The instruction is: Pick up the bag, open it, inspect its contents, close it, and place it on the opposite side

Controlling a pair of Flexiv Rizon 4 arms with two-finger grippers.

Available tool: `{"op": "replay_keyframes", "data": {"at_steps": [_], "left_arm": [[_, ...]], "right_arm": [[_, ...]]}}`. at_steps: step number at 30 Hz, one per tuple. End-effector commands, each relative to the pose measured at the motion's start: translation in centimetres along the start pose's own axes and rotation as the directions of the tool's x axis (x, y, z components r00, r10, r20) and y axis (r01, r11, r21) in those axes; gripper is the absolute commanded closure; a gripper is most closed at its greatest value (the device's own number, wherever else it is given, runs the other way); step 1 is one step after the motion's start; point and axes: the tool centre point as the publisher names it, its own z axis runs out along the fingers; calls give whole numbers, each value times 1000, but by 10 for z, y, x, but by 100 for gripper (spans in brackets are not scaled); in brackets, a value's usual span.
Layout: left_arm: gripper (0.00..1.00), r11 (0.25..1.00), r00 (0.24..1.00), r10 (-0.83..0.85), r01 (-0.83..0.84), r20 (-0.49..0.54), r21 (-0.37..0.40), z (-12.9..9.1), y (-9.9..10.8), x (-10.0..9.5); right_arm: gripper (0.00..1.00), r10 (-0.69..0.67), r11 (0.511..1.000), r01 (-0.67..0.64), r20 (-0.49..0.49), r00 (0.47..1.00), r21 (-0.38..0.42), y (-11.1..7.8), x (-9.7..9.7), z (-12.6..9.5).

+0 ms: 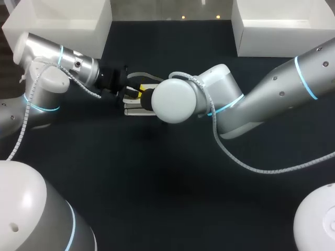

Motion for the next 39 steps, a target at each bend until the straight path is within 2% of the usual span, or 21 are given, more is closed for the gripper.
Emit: {"op": "replay_keyframes", "data": {"at_steps": [1, 2, 3, 4, 5, 6, 18, 22, 31, 39], "left_arm": [[71, 1000, 999, 12, -12, 30, 6, 1, 0, 4], [73, 1000, 999, 15, -15, 37, 5, 1, -1, 3], [78, 1000, 999, 18, -19, 37, 4, 0, -3, 2], [85, 1000, 999, 22, -22, 40, 0, 0, -4, 1], [98, 1000, 999, 24, -24, 41, -1, 0, -5, 0], [100, 1000, 999, 30, -30, 41, -5, 0, -5, -1], [100, 998, 997, 55, -54, 51, -14, 0, -14, -3], [100, 993, 993, 103, -99, 60, -62, -1, -16, -2], [100, 985, 991, 118, -108, 68, -131, -6, 2, 1], [100, 974, 982, 179, -169, 57, -148, -4, -8, -2]], "right_arm": [[100, 1, 1000, -1, 4, 1000, -1, 0, 0, 1], [100, 1, 1000, -1, 4, 1000, -1, 0, 0, 1], [100, 1, 1000, -1, 4, 1000, -1, 0, 0, 1], [100, 1, 1000, -1, 4, 1000, -1, 0, 0, 1], [100, 1, 1000, -1, 4, 1000, -1, 0, 0, 1], [100, 1, 1000, -1, 4, 1000, -1, 0, 0, 1], [100, 1, 1000, -1, 4, 1000, -1, 0, 0, 1], [100, 1, 1000, -1, 4, 1000, -1, 0, 0, 1], [100, 1, 1000, -1, 4, 1000, -1, 0, 0, 1], [100, 1, 1000, -1, 4, 1000, -1, 0, 0, 1]]}}
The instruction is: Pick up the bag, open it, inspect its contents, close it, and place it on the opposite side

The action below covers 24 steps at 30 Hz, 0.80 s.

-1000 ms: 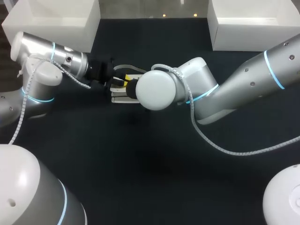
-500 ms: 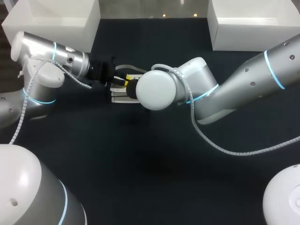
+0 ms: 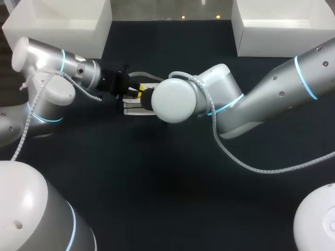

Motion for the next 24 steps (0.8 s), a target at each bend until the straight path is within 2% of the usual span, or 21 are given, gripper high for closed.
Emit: {"op": "replay_keyframes", "data": {"at_steps": [1, 3, 4, 5, 6, 7, 15, 24], "left_arm": [[100, 1000, 1000, 14, -14, 2, -7, 1, -5, -2], [70, 1000, 1000, 24, -24, 6, -12, -1, -8, -5], [69, 1000, 1000, 27, -27, 8, -15, -2, -8, -6], [72, 999, 1000, 29, -29, 9, -17, -2, -8, -7], [82, 999, 999, 35, -34, 11, -28, -2, -8, -8], [100, 999, 999, 37, -36, 12, -36, -2, -8, -9], [100, 996, 999, 35, -35, 2, -83, -3, -7, -10], [100, 1000, 999, 14, -14, -41, -1, 1, -16, -3]], "right_arm": [[100, 1, 1000, -1, 3, 1000, -1, 0, 0, 1], [100, 1, 1000, -1, 3, 1000, -1, 0, 0, 1], [100, 1, 1000, -1, 3, 1000, -1, 0, 0, 1], [100, 1, 1000, -1, 3, 1000, -1, 0, 0, 1], [100, 1, 1000, -1, 3, 1000, -1, 0, 0, 1], [100, 1, 1000, -1, 3, 1000, -1, 0, 0, 1], [100, 1, 1000, -1, 3, 1000, -1, 0, 0, 1], [100, 1, 1000, -1, 3, 1000, -1, 0, 0, 1]]}}
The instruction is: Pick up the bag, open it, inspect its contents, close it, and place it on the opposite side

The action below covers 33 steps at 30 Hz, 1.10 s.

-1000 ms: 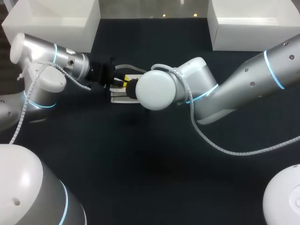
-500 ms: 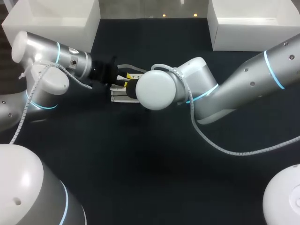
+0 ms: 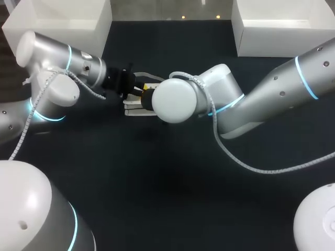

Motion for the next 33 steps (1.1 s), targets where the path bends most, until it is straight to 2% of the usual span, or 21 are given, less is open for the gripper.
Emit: {"op": "replay_keyframes", "data": {"at_steps": [1, 7, 16, 25, 29, 30, 31, 33], "left_arm": [[100, 1000, 1000, -4, 4, -11, 24, 0, 6, 2], [100, 998, 998, -61, 61, -4, -20, 0, 26, 8], [100, 996, 996, -87, 87, 31, -11, 8, 38, 10], [100, 997, 998, -60, 58, 30, 57, 0, 19, 7], [99, 998, 997, -58, 57, 42, 41, -2, 17, 6], [79, 998, 997, -59, 58, 53, 24, -3, 17, 6], [71, 998, 997, -58, 57, 55, 20, -4, 18, 5], [66, 998, 996, -64, 64, 63, 12, -5, 21, 2]], "right_arm": [[100, 1, 1000, -1, 4, 1000, -2, 1, 0, 2], [100, 1, 1000, -1, 4, 1000, -2, 1, 0, 2], [100, 1, 1000, -1, 4, 1000, -2, 1, 0, 2], [100, 1, 1000, -1, 4, 1000, -2, 1, 0, 2], [100, 1, 1000, -1, 4, 1000, -2, 1, 0, 2], [100, 1, 1000, -1, 4, 1000, -2, 1, 0, 2], [100, 1, 1000, -1, 4, 1000, -2, 1, 0, 2], [100, 1, 1000, -1, 4, 1000, -2, 1, 0, 2]]}}
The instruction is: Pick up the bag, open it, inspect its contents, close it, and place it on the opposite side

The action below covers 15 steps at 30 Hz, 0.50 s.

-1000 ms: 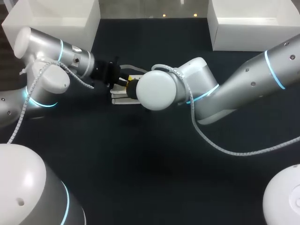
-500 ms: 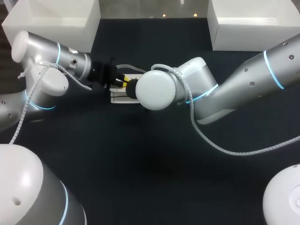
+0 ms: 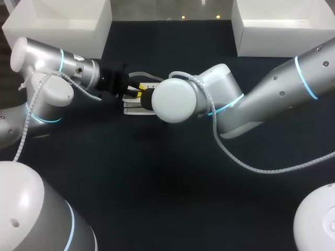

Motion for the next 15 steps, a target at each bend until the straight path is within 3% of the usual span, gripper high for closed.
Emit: {"op": "replay_keyframes", "data": {"at_steps": [1, 8, 9, 11, 15], "left_arm": [[66, 1000, 1000, -5, 5, 17, -16, -1, 0, 2], [68, 998, 1000, -15, 16, 26, -57, 1, 8, -6], [76, 998, 999, -15, 17, 29, -65, 2, 9, -7], [100, 997, 999, -24, 27, 30, -73, 4, 12, -11], [100, 996, 998, -57, 58, 18, -64, 5, 14, -16]], "right_arm": [[100, 0, 1000, 0, 3, 1000, -1, 0, 1, 2], [100, 0, 1000, 0, 3, 1000, -1, 0, 1, 2], [100, 0, 1000, 0, 3, 1000, -1, 0, 1, 2], [100, 0, 1000, 0, 3, 1000, -1, 0, 1, 2], [100, 0, 1000, 0, 3, 1000, -1, 0, 1, 2]]}}
